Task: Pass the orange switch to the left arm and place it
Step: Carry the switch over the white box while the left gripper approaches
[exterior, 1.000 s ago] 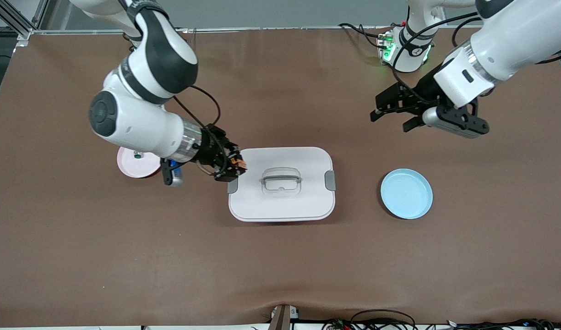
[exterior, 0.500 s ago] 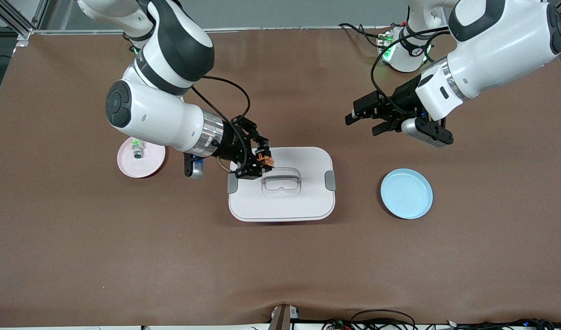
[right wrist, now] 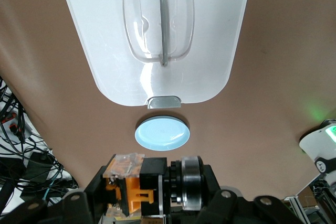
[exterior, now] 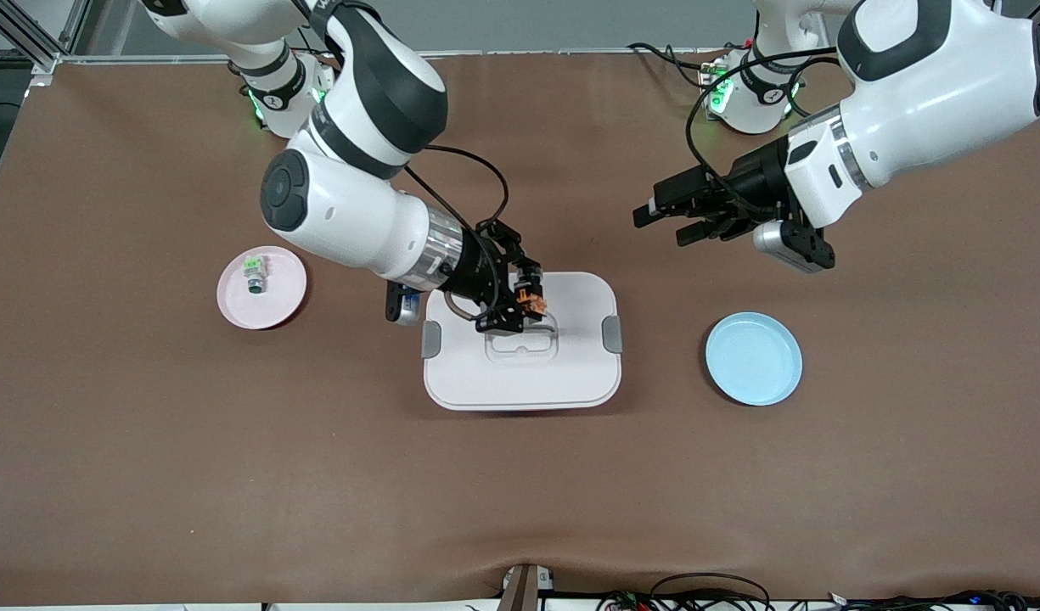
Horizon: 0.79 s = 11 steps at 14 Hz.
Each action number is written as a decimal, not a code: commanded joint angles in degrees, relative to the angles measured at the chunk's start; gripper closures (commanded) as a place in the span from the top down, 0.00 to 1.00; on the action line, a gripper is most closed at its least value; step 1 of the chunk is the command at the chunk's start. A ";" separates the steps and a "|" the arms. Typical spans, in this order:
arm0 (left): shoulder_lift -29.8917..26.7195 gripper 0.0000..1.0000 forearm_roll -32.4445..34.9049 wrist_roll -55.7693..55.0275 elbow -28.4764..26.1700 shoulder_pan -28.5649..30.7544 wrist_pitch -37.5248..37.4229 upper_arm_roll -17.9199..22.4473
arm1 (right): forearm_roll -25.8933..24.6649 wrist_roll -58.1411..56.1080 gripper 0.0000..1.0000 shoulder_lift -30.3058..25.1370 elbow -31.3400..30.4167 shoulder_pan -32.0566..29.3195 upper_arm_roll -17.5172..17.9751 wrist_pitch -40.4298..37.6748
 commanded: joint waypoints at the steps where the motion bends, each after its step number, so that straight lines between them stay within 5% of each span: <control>1: 0.49 0.94 -1.35 0.09 -0.82 0.14 2.17 -0.13 | 0.99 4.93 0.00 1.90 3.52 1.20 -0.43 2.96; 11: 6.74 0.86 -1.70 -0.08 4.46 -1.35 6.22 -0.92 | 0.99 12.06 0.00 1.99 5.01 7.71 -0.60 12.12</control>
